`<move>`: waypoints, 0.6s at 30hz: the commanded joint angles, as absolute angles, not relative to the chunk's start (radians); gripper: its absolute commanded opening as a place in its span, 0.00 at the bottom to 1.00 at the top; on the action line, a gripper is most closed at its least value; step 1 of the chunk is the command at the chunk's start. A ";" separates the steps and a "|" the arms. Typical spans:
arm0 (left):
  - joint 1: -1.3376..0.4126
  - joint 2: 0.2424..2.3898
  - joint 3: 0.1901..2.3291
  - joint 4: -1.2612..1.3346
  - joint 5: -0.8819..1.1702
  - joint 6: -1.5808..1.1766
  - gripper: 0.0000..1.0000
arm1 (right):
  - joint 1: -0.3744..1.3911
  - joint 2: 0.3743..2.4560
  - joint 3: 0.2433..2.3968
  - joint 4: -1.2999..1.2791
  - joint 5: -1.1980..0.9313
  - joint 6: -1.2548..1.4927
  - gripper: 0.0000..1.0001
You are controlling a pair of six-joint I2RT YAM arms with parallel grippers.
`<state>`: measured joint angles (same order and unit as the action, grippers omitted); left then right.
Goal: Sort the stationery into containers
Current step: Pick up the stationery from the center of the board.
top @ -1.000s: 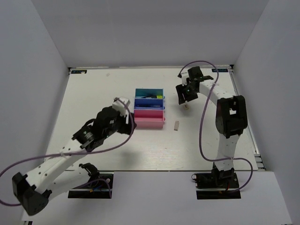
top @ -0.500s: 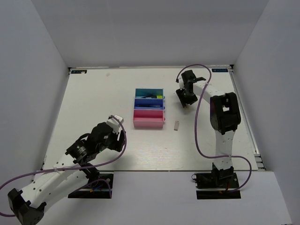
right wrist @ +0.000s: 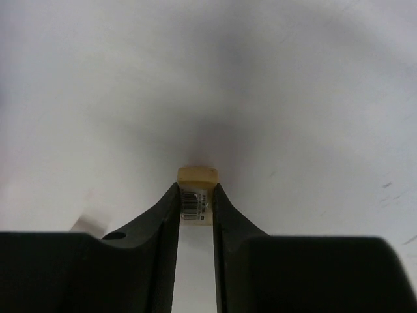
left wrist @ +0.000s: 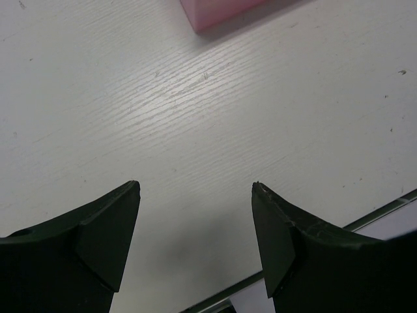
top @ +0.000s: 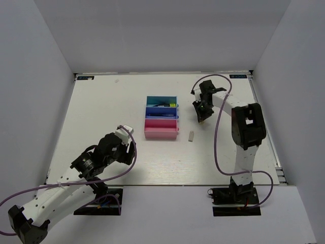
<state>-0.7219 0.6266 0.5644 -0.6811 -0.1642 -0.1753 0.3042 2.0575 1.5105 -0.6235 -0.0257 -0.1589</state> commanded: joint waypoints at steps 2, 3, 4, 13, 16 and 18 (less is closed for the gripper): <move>-0.716 0.621 0.561 -0.683 -0.141 -0.164 0.79 | 0.311 1.815 1.418 -0.629 -0.283 -0.190 0.00; -0.716 0.621 0.558 -0.683 -0.140 -0.164 0.79 | 0.316 1.793 1.405 -0.627 -0.352 -0.189 0.00; -0.719 0.621 0.560 -0.683 -0.138 -0.163 0.79 | 0.319 1.737 1.402 -0.629 -0.421 -0.190 0.00; -0.716 0.621 0.555 -0.680 -0.135 -0.163 0.79 | 0.385 1.687 1.445 -0.664 -0.696 -0.204 0.00; -0.716 0.629 0.557 -0.680 -0.130 -0.163 0.79 | 0.454 1.729 1.474 -0.696 -0.698 -0.213 0.01; -0.715 0.630 0.557 -0.683 -0.129 -0.161 0.79 | 0.489 1.766 1.500 -0.680 -0.651 -0.193 0.01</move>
<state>-0.7219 0.6296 0.5636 -0.6811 -0.1444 -0.1719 0.4435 1.7283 1.4506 -0.6617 -0.6155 -0.1894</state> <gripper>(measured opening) 0.793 0.246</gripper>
